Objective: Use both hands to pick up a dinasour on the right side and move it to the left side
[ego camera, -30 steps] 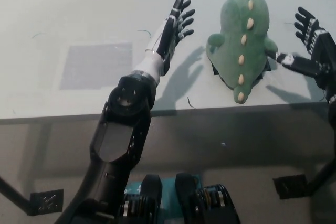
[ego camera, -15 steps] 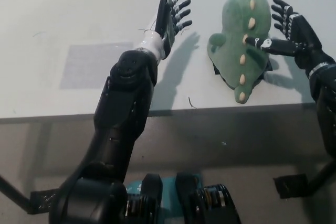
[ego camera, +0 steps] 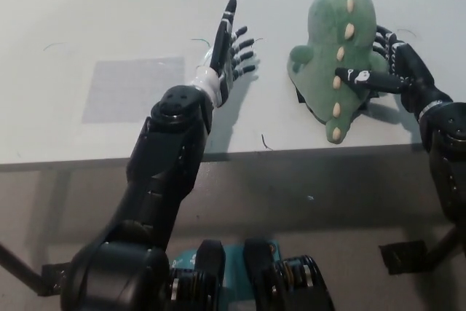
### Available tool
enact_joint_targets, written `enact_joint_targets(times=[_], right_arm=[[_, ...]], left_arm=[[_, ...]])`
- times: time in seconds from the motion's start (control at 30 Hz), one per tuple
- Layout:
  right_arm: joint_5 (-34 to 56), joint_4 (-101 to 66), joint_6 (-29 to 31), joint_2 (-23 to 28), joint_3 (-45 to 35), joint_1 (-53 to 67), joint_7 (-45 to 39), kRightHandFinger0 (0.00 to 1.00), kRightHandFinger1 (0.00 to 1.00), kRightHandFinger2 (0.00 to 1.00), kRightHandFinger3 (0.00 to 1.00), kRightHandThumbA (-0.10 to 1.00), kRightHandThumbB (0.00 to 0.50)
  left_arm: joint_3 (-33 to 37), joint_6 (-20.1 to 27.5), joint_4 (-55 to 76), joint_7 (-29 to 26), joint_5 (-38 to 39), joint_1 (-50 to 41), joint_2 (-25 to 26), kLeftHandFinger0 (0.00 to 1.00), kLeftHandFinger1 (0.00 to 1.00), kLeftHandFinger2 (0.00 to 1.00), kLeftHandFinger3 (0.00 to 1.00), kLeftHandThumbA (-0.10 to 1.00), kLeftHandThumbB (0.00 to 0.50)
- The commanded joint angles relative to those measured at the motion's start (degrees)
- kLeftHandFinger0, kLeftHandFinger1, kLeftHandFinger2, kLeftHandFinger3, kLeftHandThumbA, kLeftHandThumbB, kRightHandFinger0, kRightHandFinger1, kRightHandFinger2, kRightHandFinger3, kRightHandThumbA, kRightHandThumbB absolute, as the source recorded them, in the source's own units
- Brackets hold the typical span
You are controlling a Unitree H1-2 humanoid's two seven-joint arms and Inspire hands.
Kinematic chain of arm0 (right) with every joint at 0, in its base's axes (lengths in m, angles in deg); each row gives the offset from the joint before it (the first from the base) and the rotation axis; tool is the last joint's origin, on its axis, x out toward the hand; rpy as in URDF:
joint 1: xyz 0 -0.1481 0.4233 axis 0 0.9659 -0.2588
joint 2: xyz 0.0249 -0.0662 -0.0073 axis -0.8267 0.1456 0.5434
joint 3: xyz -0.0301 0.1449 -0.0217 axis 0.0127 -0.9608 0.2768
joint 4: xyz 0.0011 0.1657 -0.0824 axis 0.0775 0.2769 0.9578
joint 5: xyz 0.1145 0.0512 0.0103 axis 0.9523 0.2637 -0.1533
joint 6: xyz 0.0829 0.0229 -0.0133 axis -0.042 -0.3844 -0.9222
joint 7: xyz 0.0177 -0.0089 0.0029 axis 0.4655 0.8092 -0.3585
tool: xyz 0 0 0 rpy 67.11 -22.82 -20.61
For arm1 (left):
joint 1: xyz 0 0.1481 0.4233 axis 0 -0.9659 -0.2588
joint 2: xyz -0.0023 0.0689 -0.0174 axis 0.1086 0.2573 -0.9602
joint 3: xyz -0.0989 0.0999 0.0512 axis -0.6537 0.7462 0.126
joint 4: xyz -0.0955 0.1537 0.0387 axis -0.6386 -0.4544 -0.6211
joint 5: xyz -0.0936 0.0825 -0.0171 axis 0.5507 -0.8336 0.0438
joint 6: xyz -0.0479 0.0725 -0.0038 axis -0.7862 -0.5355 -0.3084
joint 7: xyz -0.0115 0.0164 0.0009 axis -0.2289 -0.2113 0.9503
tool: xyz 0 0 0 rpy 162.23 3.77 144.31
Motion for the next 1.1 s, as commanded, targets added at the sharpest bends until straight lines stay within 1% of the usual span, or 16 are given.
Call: enact_joint_targets(times=[0.0,0.03,0.13,0.23,0.27,0.3,0.33,0.43,0.47,0.53,0.6,0.7,0.73,0.93,1.03,1.07], right_arm=[[-1.69,2.19,6.18,0.17,0.5,-3.79,1.7,1.0,1.0,1.0,1.0,1.0,0.107],[-0.98,3.02,6.52,-0.06,0.04,-3.83,1.32,1.0,1.0,1.0,1.0,1.0,0.098],[-1.95,3.51,7.27,-0.1,0.55,-4.19,1.99,1.0,1.0,1.0,1.0,1.0,0.091],[-1.21,3.15,7.09,-0.53,-0.04,-3.87,1.92,1.0,1.0,1.0,1.0,1.0,0.12],[-1.3,3.62,7.43,-0.65,-0.02,-4.1,2.18,1.0,1.0,1.0,1.0,1.0,0.136],[-1.33,4.05,7.79,-0.74,-0.01,-4.45,2.3,1.0,1.0,1.0,1.0,1.0,0.131],[-1.32,4.1,8.03,-0.78,-0.02,-4.43,2.32,1.0,1.0,1.0,1.0,1.0,0.131],[0.63,3.24,7.4,-1.75,-1.16,-4.03,1.32,1.0,1.0,1.0,1.0,1.0,0.082],[0.94,3.25,7.36,-1.87,-1.35,-4.09,0.99,1.0,1.0,1.0,1.0,1.0,0.081],[-0.18,3.47,8.25,-2.21,-0.9,-3.93,1.72,1.0,1.0,1.0,1.0,1.0,0.095],[1.41,2.81,7.85,-2.74,-1.77,-3.07,0.68,1.0,1.0,1.0,1.0,1.0,0.112],[2.57,2.43,8.01,-2.83,-2.45,-2.02,-0.59,1.0,1.0,1.0,1.0,1.0,0.135],[2.3,2.13,8.73,-2.81,-2.12,-1.4,-1.05,1.0,1.0,1.0,1.0,1.0,0.116],[1.68,-0.05,8.82,-2.82,-2.37,0.33,0.22,1.0,1.0,1.0,1.0,1.0,0.115],[2.37,2.81,8.89,-4.44,-2.54,-1.59,0.04,1.0,1.0,1.0,1.0,1.0,0.126],[2.48,2.03,7.32,-4.66,-2.96,-1.31,0.81,1.0,1.0,1.0,1.0,1.0,0.126]], left_arm=[[0.48,2.18,-0.1,-1.14,-0.08,0.44,-1.14,1.0,1.0,1.0,1.0,1.0,0.284],[0.65,2.56,-0.49,-0.77,0.02,-0.25,-1.73,1.0,1.0,1.0,1.0,1.0,0.256],[1.26,3.01,-1.19,-0.42,-0.3,-0.93,-2.34,1.0,1.0,1.0,1.0,1.0,0.245],[2.26,4.05,-3.16,-0.77,-0.94,-1.36,-3.87,1.0,1.0,1.0,1.0,1.0,0.274],[2.51,5.07,-4.44,-0.94,-1.12,-0.8,-4.24,1.0,1.0,1.0,1.0,1.0,0.313],[2.46,5.32,-4.96,-1.03,-1.03,-0.38,-4.32,1.0,1.0,1.0,1.0,1.0,0.337],[2.42,5.43,-5.26,-1.2,-0.95,-0.23,-4.59,1.0,1.0,1.0,1.0,1.0,0.341],[1.25,7.23,-7.2,-0.98,0.77,1.53,-6.78,1.0,1.0,1.0,1.0,1.0,0.327],[1.0,7.53,-7.7,-0.95,0.98,1.88,-6.92,1.0,1.0,1.0,1.0,1.0,0.328],[1.05,8.32,-8.42,-0.23,1.03,2.83,-7.65,1.0,1.0,1.0,1.0,1.0,0.326],[-0.41,8.18,-9.03,-0.63,2.6,3.75,-9.26,1.0,1.0,1.0,1.0,1.0,0.367],[-0.15,8.29,-9.14,-1.35,1.85,4.36,-10.7,1.0,1.0,1.0,1.0,1.0,0.387],[-0.35,8.52,-9.25,-2.01,1.97,4.67,-11.6,1.0,1.0,1.0,1.0,1.0,0.379],[1.19,9.76,-12.83,-0.54,0.84,7.21,-12.75,1.0,1.0,1.0,1.0,1.0,0.394],[1.77,7.94,-14.36,-1.21,0.32,8.72,-11.81,1.0,1.0,1.0,1.0,1.0,0.417],[1.65,7.78,-15.09,-1.01,0.6,9.15,-12.09,1.0,1.0,1.0,1.0,1.0,0.419]])
